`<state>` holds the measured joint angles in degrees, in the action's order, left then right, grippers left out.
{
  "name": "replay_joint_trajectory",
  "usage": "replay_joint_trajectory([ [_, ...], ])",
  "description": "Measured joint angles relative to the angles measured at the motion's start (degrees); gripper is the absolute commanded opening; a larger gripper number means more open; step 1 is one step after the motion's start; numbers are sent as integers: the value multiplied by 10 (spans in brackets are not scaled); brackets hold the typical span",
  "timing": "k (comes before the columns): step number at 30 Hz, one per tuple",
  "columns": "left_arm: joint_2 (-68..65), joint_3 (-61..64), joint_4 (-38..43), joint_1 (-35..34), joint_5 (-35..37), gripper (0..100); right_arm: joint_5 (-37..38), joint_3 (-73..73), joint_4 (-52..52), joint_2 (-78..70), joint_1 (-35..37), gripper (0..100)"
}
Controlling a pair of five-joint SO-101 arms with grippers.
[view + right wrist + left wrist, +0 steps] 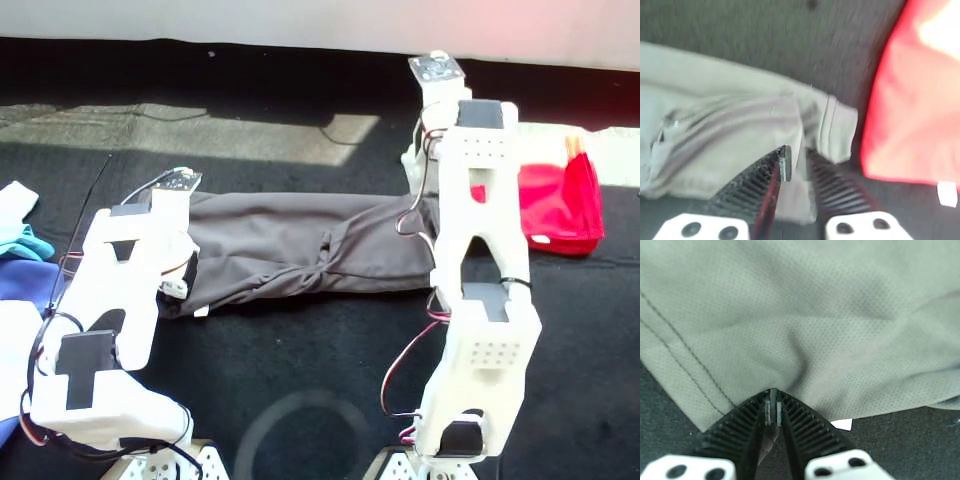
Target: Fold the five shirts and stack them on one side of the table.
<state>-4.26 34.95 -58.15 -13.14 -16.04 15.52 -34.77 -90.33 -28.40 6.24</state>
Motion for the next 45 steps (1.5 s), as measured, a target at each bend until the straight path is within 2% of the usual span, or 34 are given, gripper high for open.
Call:
replay_joint_trajectory([
  [5,0,0,0,0,0,9,8,42,15,1,-2,7],
  [12,0,0,0,0,0,9,12,243,156,9,-11,7],
  [17,0,0,0,0,0,9,12,385,236,81,-19,7],
  [23,0,0,0,0,0,9,12,477,308,149,-32,7],
  [27,0,-7,0,0,0,9,12,484,310,218,-42,7],
  [31,-4,-40,-41,0,0,9,12,487,304,313,-52,22],
  [35,-4,-108,-106,0,0,11,12,487,240,384,-52,84],
  [40,-4,-207,-178,-1,0,22,12,487,154,433,-52,91],
  [45,-23,-275,-191,-37,33,222,12,487,90,481,-52,91],
])
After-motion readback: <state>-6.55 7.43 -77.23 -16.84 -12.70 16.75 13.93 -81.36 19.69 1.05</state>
